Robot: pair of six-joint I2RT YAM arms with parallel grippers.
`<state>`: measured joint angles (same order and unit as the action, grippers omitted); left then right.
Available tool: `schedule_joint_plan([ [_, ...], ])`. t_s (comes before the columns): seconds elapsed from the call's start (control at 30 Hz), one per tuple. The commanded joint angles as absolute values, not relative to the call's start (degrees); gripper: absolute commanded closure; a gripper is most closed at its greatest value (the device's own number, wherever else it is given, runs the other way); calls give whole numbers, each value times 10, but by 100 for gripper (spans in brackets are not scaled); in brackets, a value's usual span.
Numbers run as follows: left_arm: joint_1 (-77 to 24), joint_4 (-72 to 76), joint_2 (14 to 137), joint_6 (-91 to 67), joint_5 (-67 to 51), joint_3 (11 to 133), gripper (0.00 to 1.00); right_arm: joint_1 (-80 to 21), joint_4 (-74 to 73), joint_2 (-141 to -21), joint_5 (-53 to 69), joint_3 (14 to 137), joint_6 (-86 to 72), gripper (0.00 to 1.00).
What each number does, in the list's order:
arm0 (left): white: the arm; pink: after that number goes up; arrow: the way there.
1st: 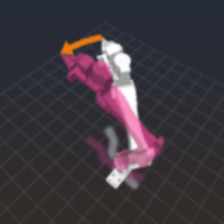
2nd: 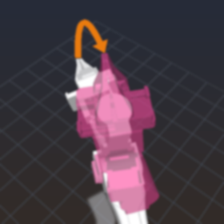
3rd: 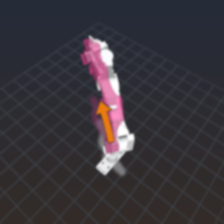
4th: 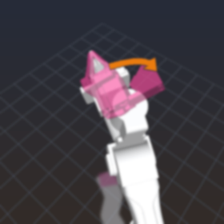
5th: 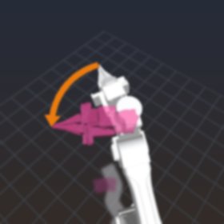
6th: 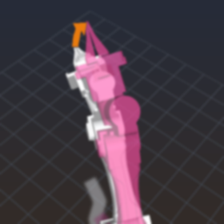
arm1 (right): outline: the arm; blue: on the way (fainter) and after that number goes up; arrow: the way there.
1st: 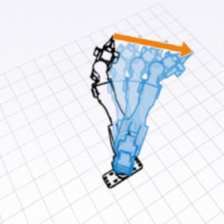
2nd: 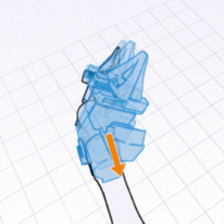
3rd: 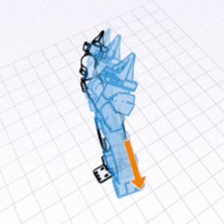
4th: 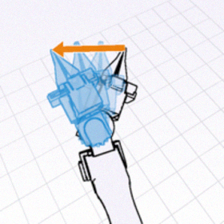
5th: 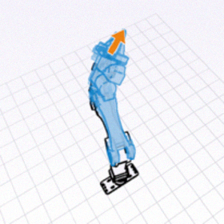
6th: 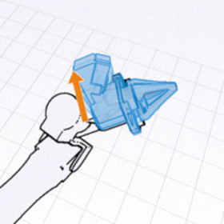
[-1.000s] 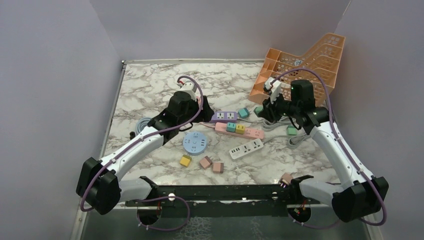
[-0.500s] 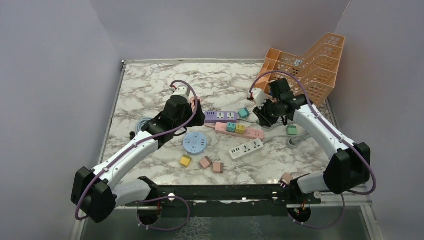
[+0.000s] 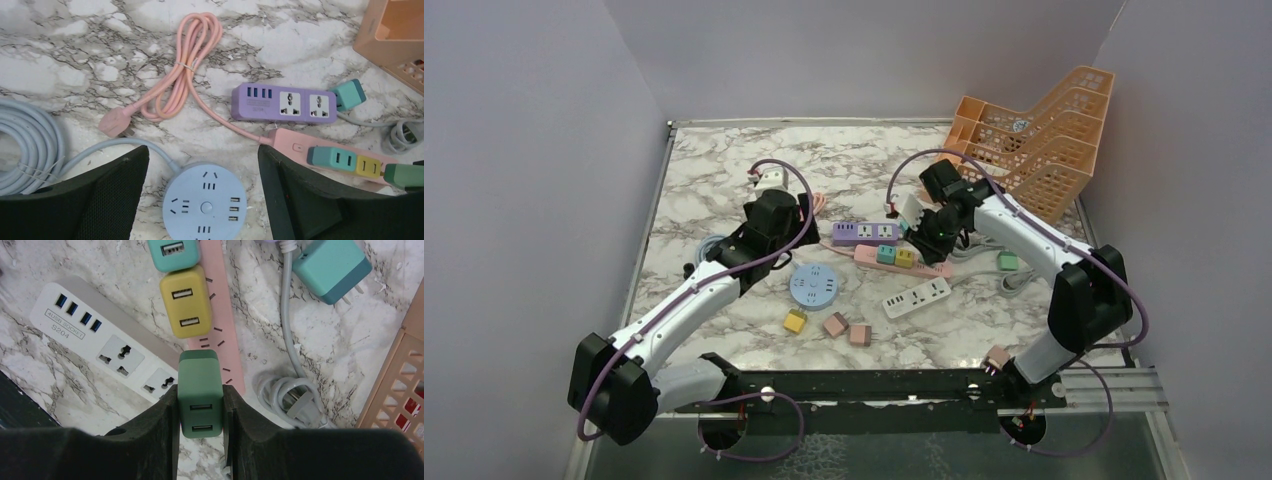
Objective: Insert the plug
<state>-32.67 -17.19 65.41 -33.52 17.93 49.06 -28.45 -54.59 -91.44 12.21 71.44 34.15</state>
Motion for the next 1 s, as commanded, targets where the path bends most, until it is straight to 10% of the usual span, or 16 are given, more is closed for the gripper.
schedule_joint_plan([
  [0.0, -321, -164, 639, -323, 246, 508, 16, -304, -568, -939, 98, 747, 355, 99],
  [0.97, -315, -169, 620, -281, 238, 526, 11, -323, -495, -978, 75, 707, 405, 99],
])
